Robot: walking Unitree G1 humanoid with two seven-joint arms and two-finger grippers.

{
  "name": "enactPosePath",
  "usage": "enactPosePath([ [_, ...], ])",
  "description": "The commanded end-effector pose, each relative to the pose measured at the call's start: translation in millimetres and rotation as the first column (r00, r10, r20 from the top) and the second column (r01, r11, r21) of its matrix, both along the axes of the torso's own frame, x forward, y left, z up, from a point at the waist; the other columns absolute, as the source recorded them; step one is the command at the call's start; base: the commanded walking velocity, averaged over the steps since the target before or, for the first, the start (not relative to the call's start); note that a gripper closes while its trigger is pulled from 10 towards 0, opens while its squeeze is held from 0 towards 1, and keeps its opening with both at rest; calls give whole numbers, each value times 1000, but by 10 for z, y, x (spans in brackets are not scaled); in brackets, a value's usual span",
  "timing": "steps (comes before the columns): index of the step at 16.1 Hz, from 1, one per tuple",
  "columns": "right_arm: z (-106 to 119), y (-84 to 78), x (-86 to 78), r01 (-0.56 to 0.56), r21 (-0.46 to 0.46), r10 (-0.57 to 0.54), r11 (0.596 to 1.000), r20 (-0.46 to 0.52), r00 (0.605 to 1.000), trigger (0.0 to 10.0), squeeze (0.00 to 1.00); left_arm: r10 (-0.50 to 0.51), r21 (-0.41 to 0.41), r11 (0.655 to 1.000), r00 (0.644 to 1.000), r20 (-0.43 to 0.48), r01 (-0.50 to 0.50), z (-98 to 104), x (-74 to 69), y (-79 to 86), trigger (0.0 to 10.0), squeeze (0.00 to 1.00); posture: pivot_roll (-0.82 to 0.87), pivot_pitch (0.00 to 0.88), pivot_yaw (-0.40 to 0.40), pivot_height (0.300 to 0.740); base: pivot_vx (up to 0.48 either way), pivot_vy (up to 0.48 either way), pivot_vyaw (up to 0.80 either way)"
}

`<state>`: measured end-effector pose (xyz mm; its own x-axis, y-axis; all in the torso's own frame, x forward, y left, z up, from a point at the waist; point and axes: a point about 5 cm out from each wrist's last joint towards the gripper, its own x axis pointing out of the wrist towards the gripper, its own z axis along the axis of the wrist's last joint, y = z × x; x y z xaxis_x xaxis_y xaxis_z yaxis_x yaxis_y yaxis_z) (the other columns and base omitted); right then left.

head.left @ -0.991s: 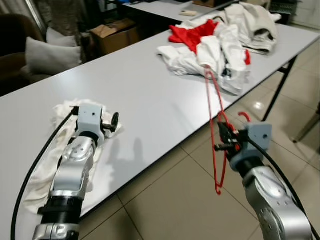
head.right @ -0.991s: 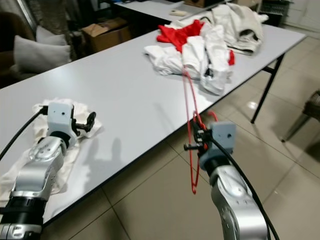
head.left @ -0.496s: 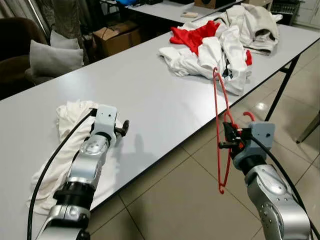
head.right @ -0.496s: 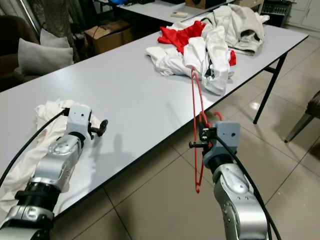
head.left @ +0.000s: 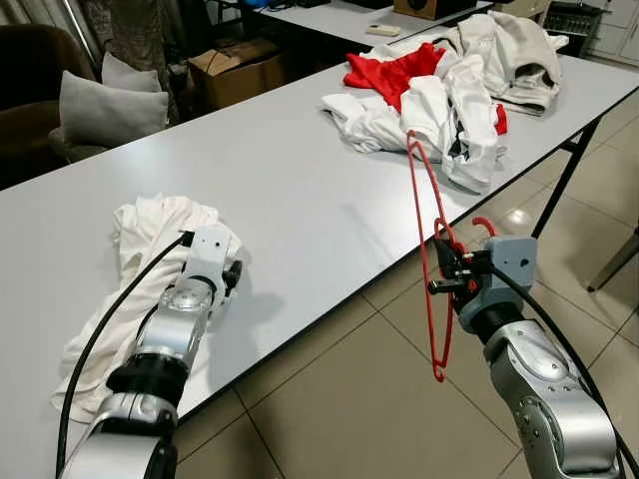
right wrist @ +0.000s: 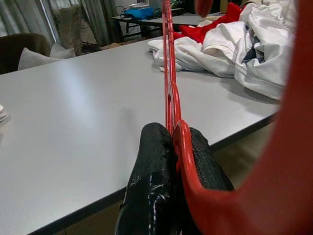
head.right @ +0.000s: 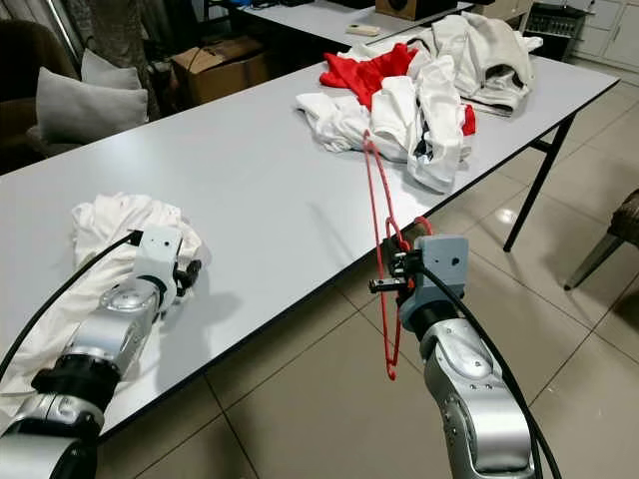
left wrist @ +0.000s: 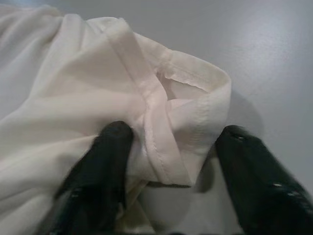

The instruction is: Hang hanger

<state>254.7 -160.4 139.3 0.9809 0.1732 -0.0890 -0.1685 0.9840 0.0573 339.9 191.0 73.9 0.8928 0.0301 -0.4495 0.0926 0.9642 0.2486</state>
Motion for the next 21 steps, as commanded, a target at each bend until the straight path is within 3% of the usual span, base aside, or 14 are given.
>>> enactPosePath([
  [1, 3, 17, 15, -12, -10, 12, 1000, 7, 1000, 10000, 0, 5, 26, 1000, 1000, -16, -4, -11, 10, 41, 0, 0, -227, 0, 102, 740, 0, 0, 0],
  [7, -7, -45, -21, 26, -27, -26, 999, 5, 1000, 10000, 0, 4, -20, 1000, 1000, -6, -4, 15, 80, 53, 0, 0, -251, 0, 138, 740, 0, 0, 0],
  [13, -266, -133, -97, 40, -112, -58, 993, -160, 985, 10000, 0, 16, -145, 989, 998, 60, -7, 106, 130, 70, 0, 0, -241, 0, 132, 740, 0, 0, 0],
  [19, -332, -151, -106, 60, -134, -88, 989, -209, 974, 10000, 0, -10, -251, 967, 987, 160, 50, 367, 255, 47, 0, 0, -222, 0, 121, 740, 0, 0, 0],
  [21, -337, -161, -97, 81, -136, -108, 987, -212, 971, 10000, 0, 5, -324, 943, 975, 224, 69, 647, 414, 47, 0, 0, -226, 0, 126, 740, 0, 0, 0],
])
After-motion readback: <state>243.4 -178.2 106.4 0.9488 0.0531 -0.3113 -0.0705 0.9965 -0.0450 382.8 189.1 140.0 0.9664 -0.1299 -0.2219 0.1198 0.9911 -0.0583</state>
